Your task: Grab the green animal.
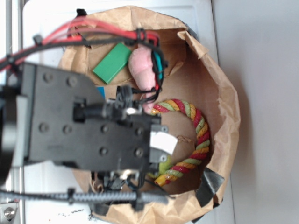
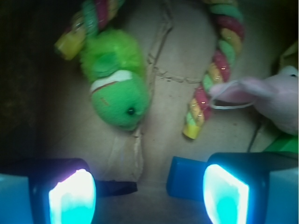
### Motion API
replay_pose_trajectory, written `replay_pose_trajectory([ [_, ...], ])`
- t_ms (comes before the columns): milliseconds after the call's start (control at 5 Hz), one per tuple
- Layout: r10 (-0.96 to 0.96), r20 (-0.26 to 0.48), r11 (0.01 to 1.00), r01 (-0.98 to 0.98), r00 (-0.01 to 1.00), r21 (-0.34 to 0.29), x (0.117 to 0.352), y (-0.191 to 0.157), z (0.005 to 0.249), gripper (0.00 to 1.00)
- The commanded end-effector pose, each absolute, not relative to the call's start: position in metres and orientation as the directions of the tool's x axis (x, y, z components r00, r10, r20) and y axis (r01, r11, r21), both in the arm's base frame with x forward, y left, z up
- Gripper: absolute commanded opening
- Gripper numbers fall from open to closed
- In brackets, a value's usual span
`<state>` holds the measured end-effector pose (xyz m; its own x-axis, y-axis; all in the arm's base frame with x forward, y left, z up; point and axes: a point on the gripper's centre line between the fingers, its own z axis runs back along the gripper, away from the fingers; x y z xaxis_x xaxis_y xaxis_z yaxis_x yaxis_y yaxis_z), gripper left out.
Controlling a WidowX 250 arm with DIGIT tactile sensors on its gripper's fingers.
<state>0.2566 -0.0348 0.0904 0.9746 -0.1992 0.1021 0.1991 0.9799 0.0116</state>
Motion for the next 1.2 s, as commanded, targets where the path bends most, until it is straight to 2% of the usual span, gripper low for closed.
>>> replay_pose_trajectory([
  [0, -0.262, 0.125, 0.965, 0.261, 0.957, 0.027, 0.264, -0.056, 0.086, 1.0],
  [200, -0.259, 0.109, 0.966, 0.256, 0.96, 0.038, 0.267, -0.057, 0.078, 1.0],
  [400, -0.273, 0.092, 0.962, 0.274, 0.957, 0.012, 0.269, -0.055, 0.076, 1.0],
  [800, -0.272, 0.108, 0.962, 0.274, 0.956, -0.01, 0.263, -0.057, 0.075, 1.0],
  [1000, -0.262, 0.102, 0.965, 0.263, 0.96, 0.001, 0.263, -0.055, 0.074, 1.0],
])
